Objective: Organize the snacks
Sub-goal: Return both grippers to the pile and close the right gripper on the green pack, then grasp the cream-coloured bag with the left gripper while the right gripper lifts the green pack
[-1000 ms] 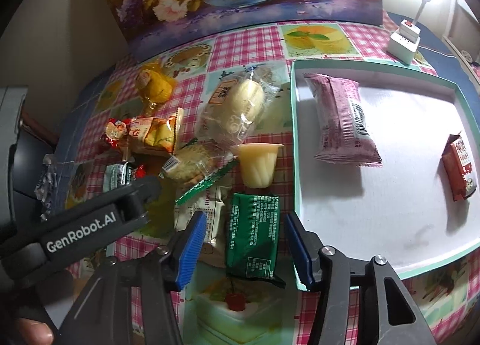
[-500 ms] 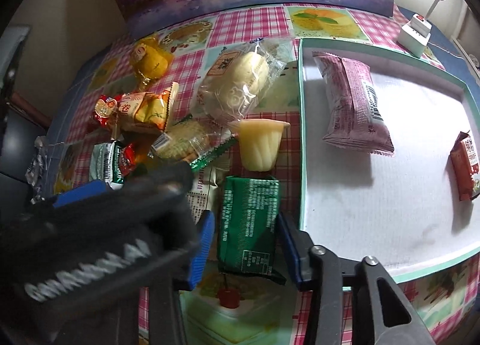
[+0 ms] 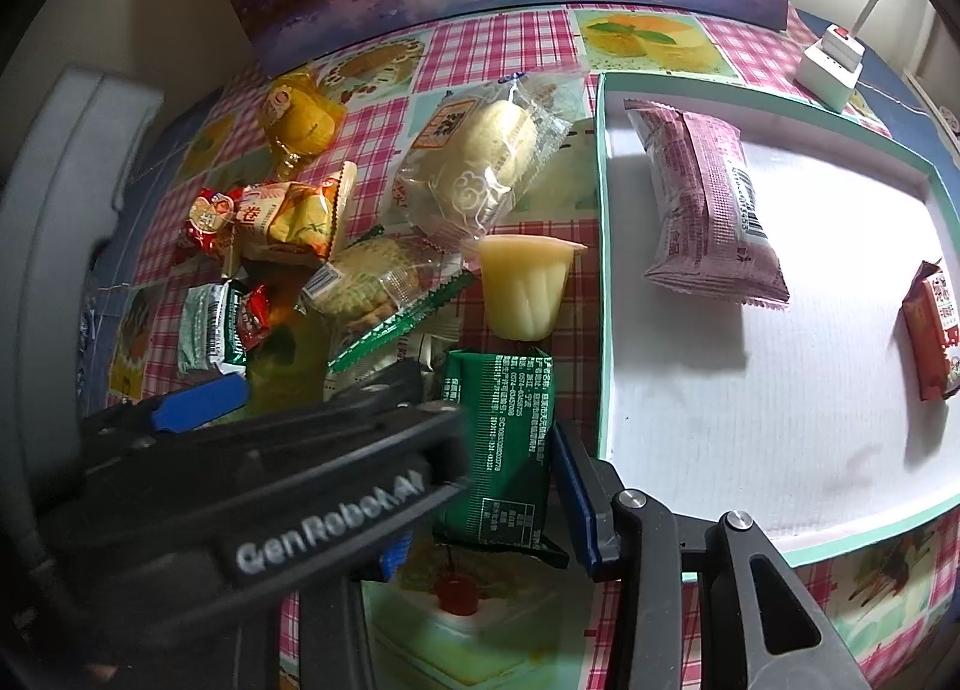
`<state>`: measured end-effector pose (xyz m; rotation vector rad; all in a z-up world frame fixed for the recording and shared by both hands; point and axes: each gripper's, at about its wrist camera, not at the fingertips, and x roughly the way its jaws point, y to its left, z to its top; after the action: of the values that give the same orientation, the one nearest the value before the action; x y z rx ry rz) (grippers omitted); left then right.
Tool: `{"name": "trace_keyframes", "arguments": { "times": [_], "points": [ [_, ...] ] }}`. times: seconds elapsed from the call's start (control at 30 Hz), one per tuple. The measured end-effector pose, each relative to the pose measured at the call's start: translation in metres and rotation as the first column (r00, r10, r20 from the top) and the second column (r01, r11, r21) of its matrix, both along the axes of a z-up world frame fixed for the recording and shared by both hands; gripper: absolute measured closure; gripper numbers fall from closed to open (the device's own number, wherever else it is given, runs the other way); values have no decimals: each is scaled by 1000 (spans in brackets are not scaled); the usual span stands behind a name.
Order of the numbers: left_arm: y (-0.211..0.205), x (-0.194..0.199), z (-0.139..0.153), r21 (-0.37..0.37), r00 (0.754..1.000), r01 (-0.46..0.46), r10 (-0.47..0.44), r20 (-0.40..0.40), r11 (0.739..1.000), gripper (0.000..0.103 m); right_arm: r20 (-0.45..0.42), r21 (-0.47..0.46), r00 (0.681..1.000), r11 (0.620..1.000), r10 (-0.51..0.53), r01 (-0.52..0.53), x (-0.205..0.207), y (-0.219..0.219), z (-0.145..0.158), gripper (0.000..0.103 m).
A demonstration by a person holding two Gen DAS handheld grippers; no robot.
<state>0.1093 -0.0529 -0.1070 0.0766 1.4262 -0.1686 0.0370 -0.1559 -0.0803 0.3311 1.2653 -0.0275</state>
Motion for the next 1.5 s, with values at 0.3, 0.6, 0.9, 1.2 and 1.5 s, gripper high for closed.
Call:
{"name": "trace_keyframes", "arguments": {
  "times": [0.3, 0.6, 0.9, 1.2, 1.5],
  "points": [
    [15, 2, 0, -91, 999, -24, 22, -25, 996, 4, -2, 5, 1000, 1000, -2, 2, 0, -1, 0, 58],
    [4, 1, -5, -109, 999, 3, -8, -40, 994, 4, -3, -2, 1000, 1000, 4, -4, 0, 0, 0, 58],
    [25, 12, -14, -32, 999, -46, 46, -26, 998, 4, -3, -5, 1000, 1000, 7, -7, 0, 0, 0, 58],
    [37, 3, -15, -5, 999, -13, 13, -37, 1000, 22, -52, -6, 998, 999, 43, -44, 4, 10, -15, 58],
    [34, 1, -11, 7, 1000, 12, -11, -12, 1000, 50, -41, -41, 997, 997, 65, -66, 2, 15, -16, 60]
  ]
}}
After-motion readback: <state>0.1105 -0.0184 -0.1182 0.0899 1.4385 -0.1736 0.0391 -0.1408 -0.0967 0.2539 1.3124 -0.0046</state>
